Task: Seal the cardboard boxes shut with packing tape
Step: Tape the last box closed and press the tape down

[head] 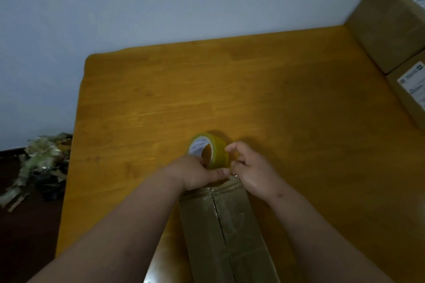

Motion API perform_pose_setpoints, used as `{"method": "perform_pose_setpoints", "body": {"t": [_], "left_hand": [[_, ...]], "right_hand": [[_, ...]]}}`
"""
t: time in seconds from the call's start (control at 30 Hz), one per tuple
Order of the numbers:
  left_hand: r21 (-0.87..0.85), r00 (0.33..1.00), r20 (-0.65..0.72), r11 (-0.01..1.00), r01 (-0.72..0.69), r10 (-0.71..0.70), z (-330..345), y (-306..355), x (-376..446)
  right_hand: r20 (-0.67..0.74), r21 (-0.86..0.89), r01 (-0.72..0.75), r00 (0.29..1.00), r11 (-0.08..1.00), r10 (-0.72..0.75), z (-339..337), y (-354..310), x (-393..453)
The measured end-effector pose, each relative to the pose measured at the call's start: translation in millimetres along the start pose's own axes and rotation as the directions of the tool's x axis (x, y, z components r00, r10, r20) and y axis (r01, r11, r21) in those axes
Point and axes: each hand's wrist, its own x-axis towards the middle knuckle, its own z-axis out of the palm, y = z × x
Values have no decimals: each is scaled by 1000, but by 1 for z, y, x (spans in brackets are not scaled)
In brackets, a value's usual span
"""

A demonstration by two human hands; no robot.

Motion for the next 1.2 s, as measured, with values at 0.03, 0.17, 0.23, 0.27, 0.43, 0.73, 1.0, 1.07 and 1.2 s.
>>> {"method": "perform_pose_setpoints", "body": {"t": [0.03,0.17,0.23,0.27,0.43,0.73,1.0,1.07,1.2], "left_hand": [[29,1000,-11,1000,5,-4,2,2,0],[-18,997,-78,1000,12,-14,8,-2,3],[-93,992,-124,996,2,-13,11,-9,5],[-174,991,-136,985,-9,-15,14,-13,7],[-798,998,24,600,55,-58,23,-30,7],[-880,991,120,457,130,-51,23,-40,9],[-894,990,142,426,140,-28,25,-45,10],[-901,990,144,412,134,-5,24,-46,13],[-932,988,146,342,120,50,25,-44,11]], "right_hand": [[10,-20,16,1000,1000,-16,2,0,-1],[36,-103,54,998,993,-50,4,-1,-2],[47,-157,56,998,986,-49,6,1,-1],[43,-188,45,998,981,-38,6,3,0],[23,-203,12,1000,979,-8,10,10,1],[-220,-45,-126,969,991,113,-4,19,9],[-187,-582,-369,928,725,323,-15,39,4],[-171,-596,-355,932,720,318,-12,42,5],[-165,-497,-332,943,801,289,-18,39,4]]}}
